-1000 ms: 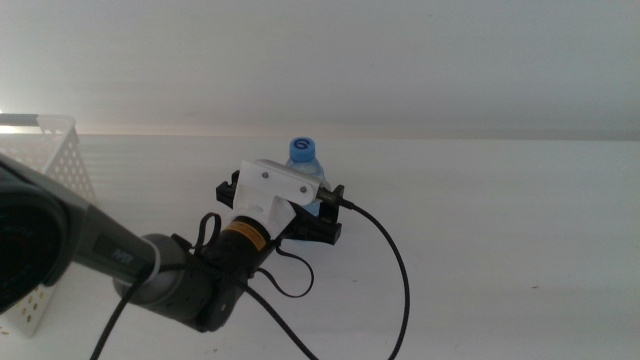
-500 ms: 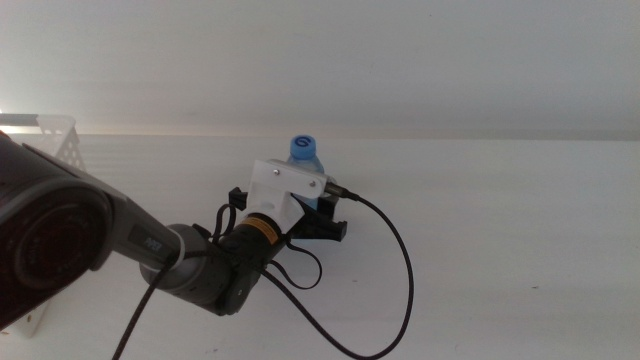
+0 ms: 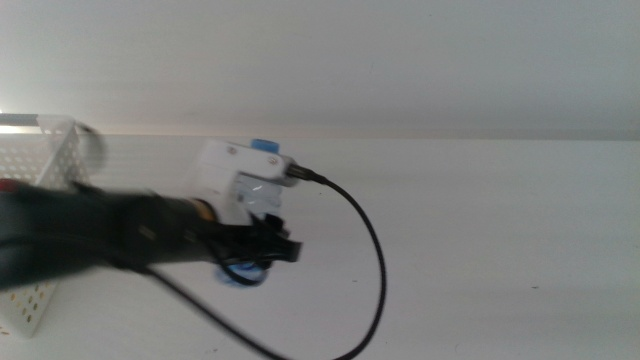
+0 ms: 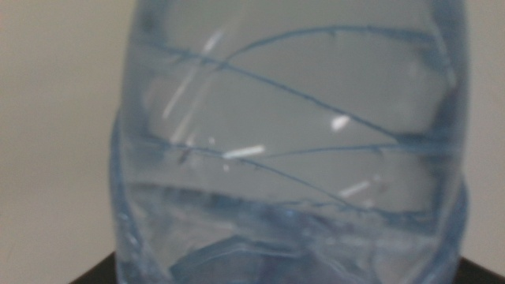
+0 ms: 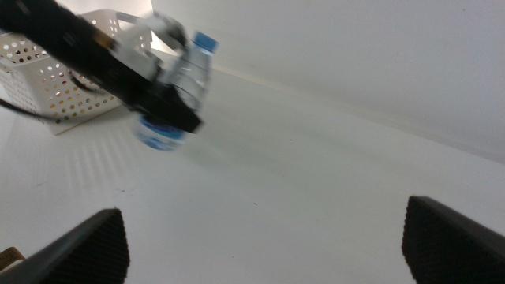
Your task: Use arms to grab the bottles and put them into the dustbin to the left of the table.
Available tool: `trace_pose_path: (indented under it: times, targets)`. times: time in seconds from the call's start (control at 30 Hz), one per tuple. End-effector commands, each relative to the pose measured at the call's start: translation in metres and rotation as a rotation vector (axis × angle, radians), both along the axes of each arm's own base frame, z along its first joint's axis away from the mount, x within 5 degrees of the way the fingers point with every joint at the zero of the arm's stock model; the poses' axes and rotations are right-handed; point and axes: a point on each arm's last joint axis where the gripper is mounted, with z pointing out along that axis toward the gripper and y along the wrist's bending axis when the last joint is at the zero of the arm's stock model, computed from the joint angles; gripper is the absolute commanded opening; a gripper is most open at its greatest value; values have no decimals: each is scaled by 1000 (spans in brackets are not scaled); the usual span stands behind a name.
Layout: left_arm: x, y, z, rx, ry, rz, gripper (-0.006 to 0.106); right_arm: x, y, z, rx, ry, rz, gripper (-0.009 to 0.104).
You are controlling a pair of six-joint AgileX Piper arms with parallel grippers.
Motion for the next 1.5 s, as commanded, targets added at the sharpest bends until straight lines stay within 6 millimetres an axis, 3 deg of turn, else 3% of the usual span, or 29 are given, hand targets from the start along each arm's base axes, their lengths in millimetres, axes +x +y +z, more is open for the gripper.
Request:
trace_pose_path:
  times: [0.0, 0.13, 0.3, 0.4, 0.5, 0.63, 0.77, 0.9, 1.07, 1.17, 1.33, 1.43, 1.47]
  targets:
    - [-16, 16, 35, 14, 82, -47, -2, 0, -1, 0, -3, -17, 0, 93]
    - [-19, 60, 78, 163, 200, -53, -2, 0, -1, 0, -3, -17, 0, 93]
    - [7, 135, 142, 396, 197, -44, -2, 0, -1, 0, -3, -17, 0, 93]
    - [23, 184, 166, 420, 188, 76, 0, 0, -1, 0, -3, -17, 0, 93]
    - [37, 228, 170, 402, 180, 183, 0, 0, -1, 0, -3, -17, 0, 93]
    - [51, 270, 138, 380, 253, 228, 0, 0, -1, 0, -3, -17, 0, 93]
    - [65, 288, 101, 352, 345, 220, 0, 0, -1, 0, -3, -17, 0, 93]
    - [78, 294, 69, 354, 408, 165, 0, 0, -1, 0, -3, -17, 0, 93]
    - [86, 298, 48, 329, 437, 194, 8, 0, -1, 0, -3, -17, 0, 93]
    - [87, 298, 48, 323, 438, 203, 23, 0, -1, 0, -3, -17, 0, 93]
    - [83, 301, 49, 357, 472, 227, 68, 0, -1, 0, -3, -17, 0, 93]
    - [74, 299, 63, 366, 499, 249, 91, 0, -1, 0, -3, -17, 0, 93]
    - [70, 298, 72, 365, 507, 265, 94, 0, -1, 0, -3, -17, 0, 93]
